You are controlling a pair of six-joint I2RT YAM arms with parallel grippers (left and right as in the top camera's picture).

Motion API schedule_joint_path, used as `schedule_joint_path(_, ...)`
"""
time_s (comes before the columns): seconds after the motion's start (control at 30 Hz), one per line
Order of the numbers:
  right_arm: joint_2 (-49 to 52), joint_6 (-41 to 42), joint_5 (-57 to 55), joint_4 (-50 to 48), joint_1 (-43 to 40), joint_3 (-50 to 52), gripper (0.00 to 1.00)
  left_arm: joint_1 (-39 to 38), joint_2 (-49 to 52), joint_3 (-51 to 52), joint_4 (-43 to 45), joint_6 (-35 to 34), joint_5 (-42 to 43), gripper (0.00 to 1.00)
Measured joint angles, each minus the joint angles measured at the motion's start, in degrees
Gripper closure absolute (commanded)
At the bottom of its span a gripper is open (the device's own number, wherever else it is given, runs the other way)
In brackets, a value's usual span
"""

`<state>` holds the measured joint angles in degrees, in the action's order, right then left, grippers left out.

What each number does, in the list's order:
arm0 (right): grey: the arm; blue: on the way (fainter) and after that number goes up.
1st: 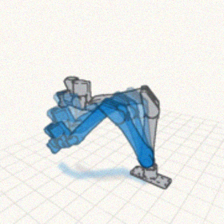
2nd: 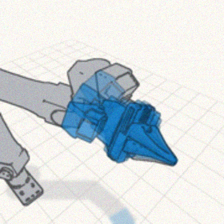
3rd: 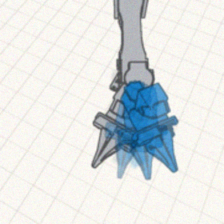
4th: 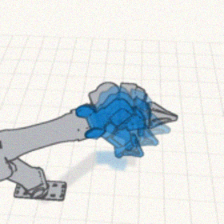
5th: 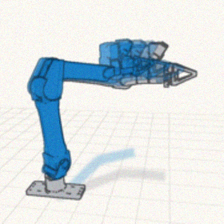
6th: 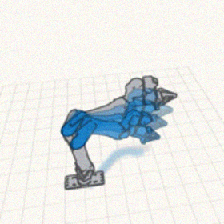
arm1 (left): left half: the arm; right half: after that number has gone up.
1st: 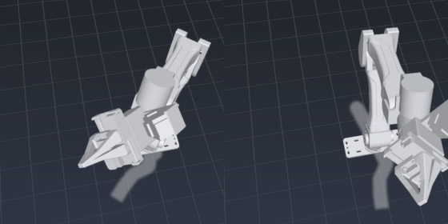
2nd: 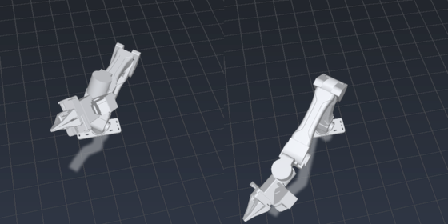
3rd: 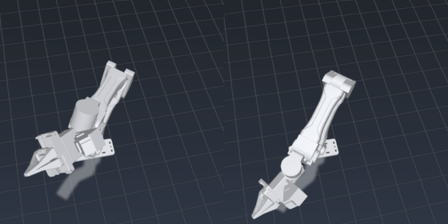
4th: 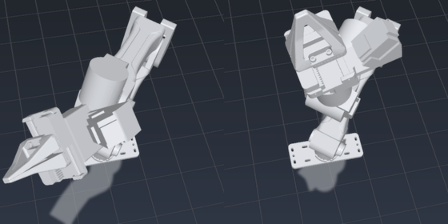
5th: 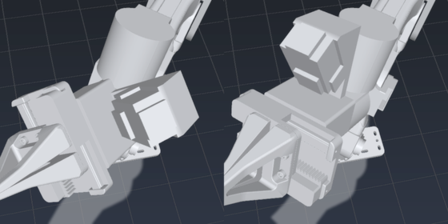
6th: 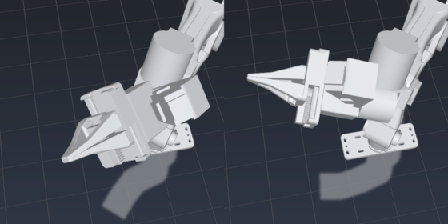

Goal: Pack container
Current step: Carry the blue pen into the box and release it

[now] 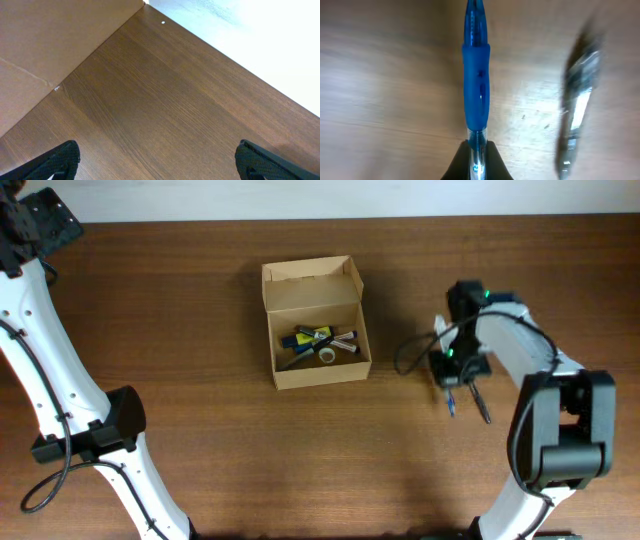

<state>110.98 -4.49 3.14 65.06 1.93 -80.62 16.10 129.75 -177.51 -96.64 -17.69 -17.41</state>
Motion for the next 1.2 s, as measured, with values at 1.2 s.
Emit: schedule_joint_path(1.2,16.8,-45.4,-3.0,6.5,31.4,-46.9,0.96,0.0,0.0,0.0,0.0,0.0,0.0,0.00)
